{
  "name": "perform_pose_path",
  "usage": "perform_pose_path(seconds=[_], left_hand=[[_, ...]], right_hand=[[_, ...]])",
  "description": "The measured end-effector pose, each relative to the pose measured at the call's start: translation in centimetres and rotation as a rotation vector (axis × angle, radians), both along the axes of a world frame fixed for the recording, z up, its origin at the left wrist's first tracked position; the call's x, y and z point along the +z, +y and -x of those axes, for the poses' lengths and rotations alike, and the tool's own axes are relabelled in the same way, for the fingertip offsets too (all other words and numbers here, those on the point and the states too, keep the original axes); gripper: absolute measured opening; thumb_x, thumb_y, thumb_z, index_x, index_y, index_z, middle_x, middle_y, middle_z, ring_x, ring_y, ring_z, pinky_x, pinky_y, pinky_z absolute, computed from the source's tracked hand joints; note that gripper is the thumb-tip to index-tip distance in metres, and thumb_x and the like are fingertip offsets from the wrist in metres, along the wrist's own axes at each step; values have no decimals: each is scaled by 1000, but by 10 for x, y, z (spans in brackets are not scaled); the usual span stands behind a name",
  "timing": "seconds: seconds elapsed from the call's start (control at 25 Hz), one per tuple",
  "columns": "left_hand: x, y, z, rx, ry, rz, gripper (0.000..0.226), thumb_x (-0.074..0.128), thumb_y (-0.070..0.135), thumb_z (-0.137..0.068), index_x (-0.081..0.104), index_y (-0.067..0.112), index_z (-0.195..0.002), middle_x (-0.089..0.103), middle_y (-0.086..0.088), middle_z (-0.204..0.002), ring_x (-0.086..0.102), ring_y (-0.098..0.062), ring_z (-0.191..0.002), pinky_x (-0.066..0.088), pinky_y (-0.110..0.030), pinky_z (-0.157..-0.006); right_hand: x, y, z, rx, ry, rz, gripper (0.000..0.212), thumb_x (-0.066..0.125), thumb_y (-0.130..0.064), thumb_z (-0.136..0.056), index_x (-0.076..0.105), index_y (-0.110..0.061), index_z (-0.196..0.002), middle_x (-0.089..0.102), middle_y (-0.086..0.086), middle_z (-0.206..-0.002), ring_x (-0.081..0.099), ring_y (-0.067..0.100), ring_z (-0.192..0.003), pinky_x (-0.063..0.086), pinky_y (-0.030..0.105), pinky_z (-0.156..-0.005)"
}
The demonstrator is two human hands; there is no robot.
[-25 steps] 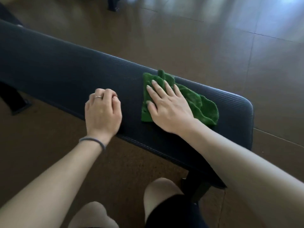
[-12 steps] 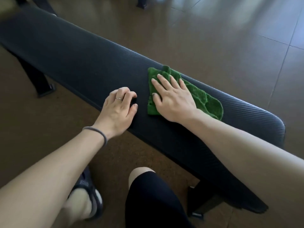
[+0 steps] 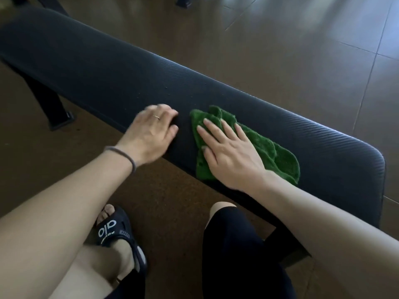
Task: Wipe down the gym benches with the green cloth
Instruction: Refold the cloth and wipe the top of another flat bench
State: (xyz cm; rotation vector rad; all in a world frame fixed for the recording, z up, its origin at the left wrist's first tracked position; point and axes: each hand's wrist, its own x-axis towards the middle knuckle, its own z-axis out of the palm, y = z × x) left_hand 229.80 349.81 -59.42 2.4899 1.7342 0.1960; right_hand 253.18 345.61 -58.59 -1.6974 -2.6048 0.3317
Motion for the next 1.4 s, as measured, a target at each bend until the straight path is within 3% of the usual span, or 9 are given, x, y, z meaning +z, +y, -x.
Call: perform_pose_path(seconds=[0.12, 0.36, 0.52, 0.72, 0.88, 1.0, 1.12, 1.24, 1.4], left_hand=[[-6, 9, 13, 143, -55, -30, 37, 40, 34, -104, 49, 16, -135, 44, -8, -139, 41, -36, -130, 30, -52, -113], [-6, 22, 20, -44, -49, -153, 32, 43, 29, -94, 54, 12, -119, 52, -7, -122, 50, -32, -113, 37, -46, -98], [-10, 27, 24, -99, -105, -203, 32, 48, 23, -88, 57, 10, -116, 55, -7, -119, 51, -29, -110, 39, -42, -96], [-9, 27, 26, -63, -196, -190, 33, 47, 18, -88, 59, 13, -118, 57, -2, -119, 54, -25, -110, 39, -37, -95], [-11, 26, 24, -48, -207, -202, 31, 47, 16, -88, 59, 14, -116, 56, -1, -118, 54, -26, -110, 41, -39, -94], [-12, 29, 23, -45, -201, -205, 32, 47, 16, -87, 59, 14, -116, 56, -1, -118, 54, -25, -109, 40, -38, -93], [-11, 29, 23, -23, -210, -190, 41, 46, 16, -87, 58, 12, -126, 56, -3, -122, 54, -25, -109, 40, -36, -94], [-10, 26, 24, -14, -213, -184, 45, 47, 15, -88, 56, 11, -132, 55, -5, -125, 55, -24, -111, 44, -38, -97], [-10, 27, 23, -8, -203, -182, 42, 46, 15, -87, 57, 12, -127, 55, -4, -123, 55, -26, -109, 44, -39, -94]], right_hand=[[-5, 23, 22, -124, -1, -5, 60, 16, -47, -109, 10, -28, -166, 2, -5, -174, -2, 27, -160, -1, 48, -129], [0, -46, -8, 115, -97, -14, 67, 18, -56, -107, 13, -25, -166, 7, -1, -174, 2, 32, -160, 9, 53, -129], [-3, 9, 18, 126, -45, -22, 62, 20, -53, -107, 17, -31, -165, 10, -4, -173, 5, 28, -159, 4, 49, -129], [-6, 59, 59, -68, -13, -28, 65, 19, -52, -107, 13, -25, -166, 6, -2, -174, 1, 28, -160, 1, 49, -129], [-1, -21, 29, 87, -30, -31, 67, 25, -54, -107, 18, -22, -165, 10, 0, -173, 4, 30, -160, 9, 52, -129], [-3, 7, 26, 177, -26, -32, 64, 27, -54, -105, 22, -30, -164, 15, -3, -173, 10, 28, -159, 9, 50, -129], [-6, 80, 49, 76, 9, -59, 59, 24, -51, -105, 26, -35, -162, 19, -6, -172, 14, 26, -159, 8, 47, -129], [-8, 134, 69, -48, 19, -19, 59, 24, -51, -107, 20, -35, -164, 11, -7, -173, 6, 24, -160, 2, 45, -129], [-6, 118, 38, -196, 41, -50, 62, 24, -57, -106, 21, -34, -164, 13, -8, -173, 7, 19, -160, 2, 42, -129]])
